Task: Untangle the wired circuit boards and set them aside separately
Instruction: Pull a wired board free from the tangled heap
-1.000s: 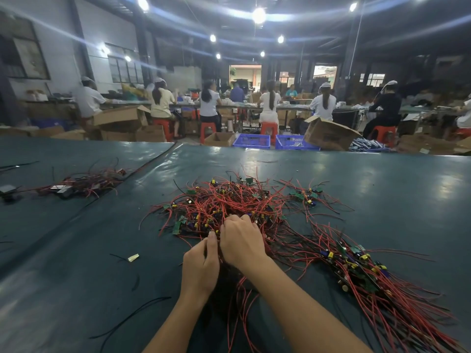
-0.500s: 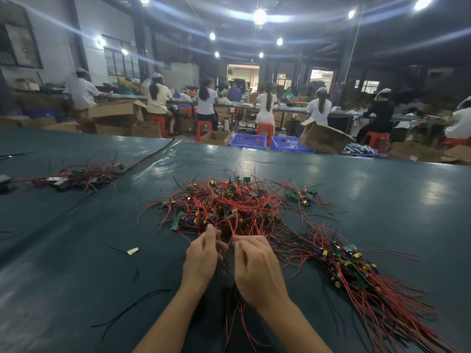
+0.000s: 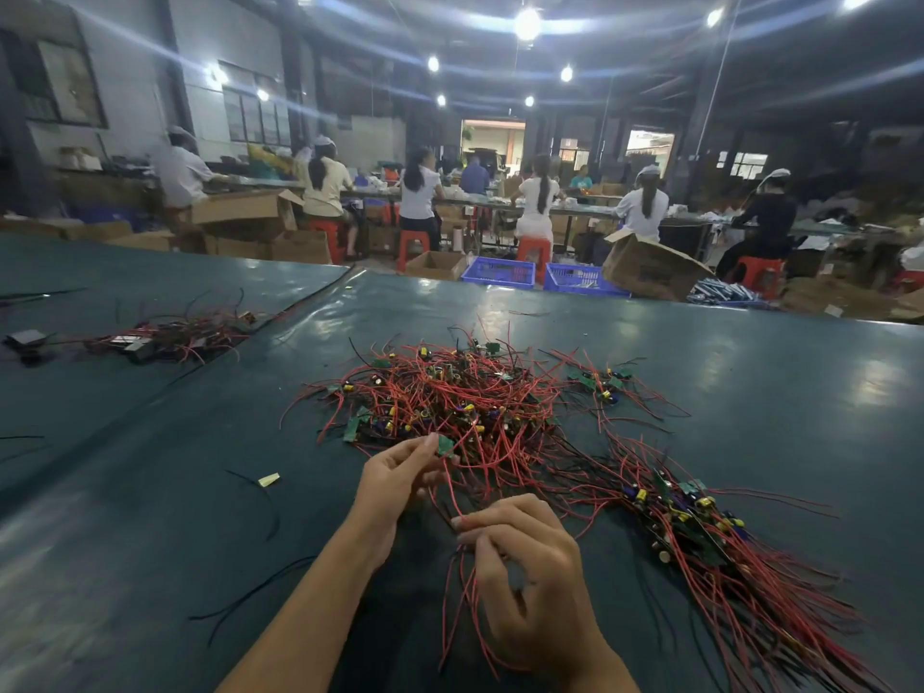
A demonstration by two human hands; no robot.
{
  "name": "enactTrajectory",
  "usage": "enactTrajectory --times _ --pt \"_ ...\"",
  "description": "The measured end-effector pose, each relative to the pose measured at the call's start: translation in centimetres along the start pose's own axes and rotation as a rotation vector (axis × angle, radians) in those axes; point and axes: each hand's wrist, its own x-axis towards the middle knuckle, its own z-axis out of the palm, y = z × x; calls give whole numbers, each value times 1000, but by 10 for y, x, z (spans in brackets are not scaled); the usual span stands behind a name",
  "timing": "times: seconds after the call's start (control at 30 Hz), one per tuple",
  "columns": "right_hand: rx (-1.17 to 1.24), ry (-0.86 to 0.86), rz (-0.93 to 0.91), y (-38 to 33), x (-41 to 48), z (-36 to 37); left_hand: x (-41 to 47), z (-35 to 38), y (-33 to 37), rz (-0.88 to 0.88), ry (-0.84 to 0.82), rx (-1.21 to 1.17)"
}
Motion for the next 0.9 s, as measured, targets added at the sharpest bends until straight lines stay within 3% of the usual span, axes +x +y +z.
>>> enactTrajectory --times 0.17,0.3,0.47,0.63,0.8,0.9 --pt "34 215 17 7 2 -9 -8 -2 4 -116 -197 -455" --pt "-86 321 214 19 7 -12 -16 -2 11 -21 -184 -396" --pt "-109 212 567 12 5 -3 -20 5 18 130 -169 -368" --pt "379 65 843 1 8 5 -22 12 15 222 -237 -291" --pt "596 90 918 1 15 2 -26 22 5 176 -302 -198" --pt "588 137 984 6 16 0 -27 25 -1 168 -309 -139"
